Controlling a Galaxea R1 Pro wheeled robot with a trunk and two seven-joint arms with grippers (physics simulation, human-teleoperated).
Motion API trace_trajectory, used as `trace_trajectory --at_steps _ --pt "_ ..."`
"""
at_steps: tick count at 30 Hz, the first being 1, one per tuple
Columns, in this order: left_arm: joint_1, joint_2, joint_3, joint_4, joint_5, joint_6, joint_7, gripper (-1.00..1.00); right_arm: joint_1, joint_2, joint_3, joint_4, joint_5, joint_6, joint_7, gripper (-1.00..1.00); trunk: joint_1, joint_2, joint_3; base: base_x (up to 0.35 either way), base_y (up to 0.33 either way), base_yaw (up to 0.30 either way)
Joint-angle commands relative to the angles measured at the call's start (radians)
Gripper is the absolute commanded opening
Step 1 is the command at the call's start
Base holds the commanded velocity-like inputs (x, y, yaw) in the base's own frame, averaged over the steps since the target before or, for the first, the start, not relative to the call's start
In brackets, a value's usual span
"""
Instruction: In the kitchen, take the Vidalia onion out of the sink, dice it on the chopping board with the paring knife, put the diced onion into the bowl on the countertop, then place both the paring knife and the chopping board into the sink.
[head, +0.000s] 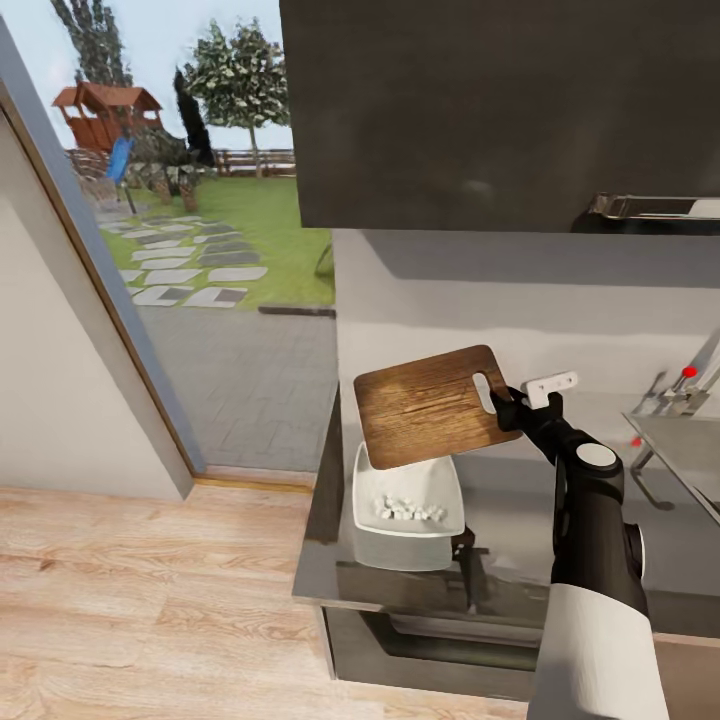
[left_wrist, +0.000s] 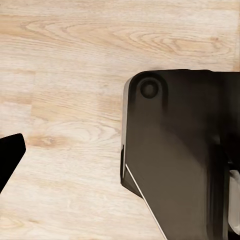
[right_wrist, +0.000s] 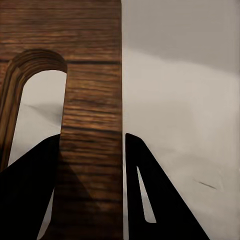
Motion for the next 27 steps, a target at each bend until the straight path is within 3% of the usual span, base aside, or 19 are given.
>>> trace_trajectory --at_steps 1,7,9,11,13,18,27 --pt "0.000 0.001 -0.009 -0.002 0.004 -0.001 0.008 1.00 -0.001 0.001 -0.002 -0.002 0.006 0.003 0.008 -1.00 0.001 -0.002 -0.002 0.000 0.005 0.000" --pt "0.000 0.001 -0.009 -0.002 0.004 -0.001 0.008 1.00 -0.001 0.001 -0.021 -0.003 0.005 0.009 0.009 -1.00 0.001 -0.002 -0.002 0.000 0.001 0.000" --pt "0.000 0.001 -0.009 -0.002 0.004 -0.001 0.008 1.00 -0.001 0.001 -0.085 -0.003 0.004 0.016 0.009 -1.00 0.001 -0.002 -0.002 0.000 0.000 0.000" --pt "0.000 0.001 -0.009 -0.002 0.004 -0.001 0.008 1.00 -0.001 0.001 -0.179 -0.003 0.003 0.038 0.011 -1.00 0.001 -0.002 -0.002 0.000 -0.072 0.000" --pt "0.000 0.000 -0.009 -0.001 0.004 -0.001 0.008 1.00 -0.001 0.001 -0.224 -0.003 0.001 0.074 0.014 -1.00 0.001 -0.002 -0.002 0.000 -0.227 0.000" --pt "0.000 0.000 -0.009 -0.001 0.004 -0.001 0.008 1.00 -0.001 0.001 -0.250 -0.003 -0.082 0.135 0.015 -1.00 0.001 -0.002 -0.002 0.000 -0.304 0.000" --pt "0.000 0.001 -0.009 0.010 0.004 0.000 0.008 1.00 -0.001 0.001 -0.253 -0.002 -0.098 0.172 0.013 -1.00 0.001 -0.002 -0.002 0.000 -0.321 0.000"
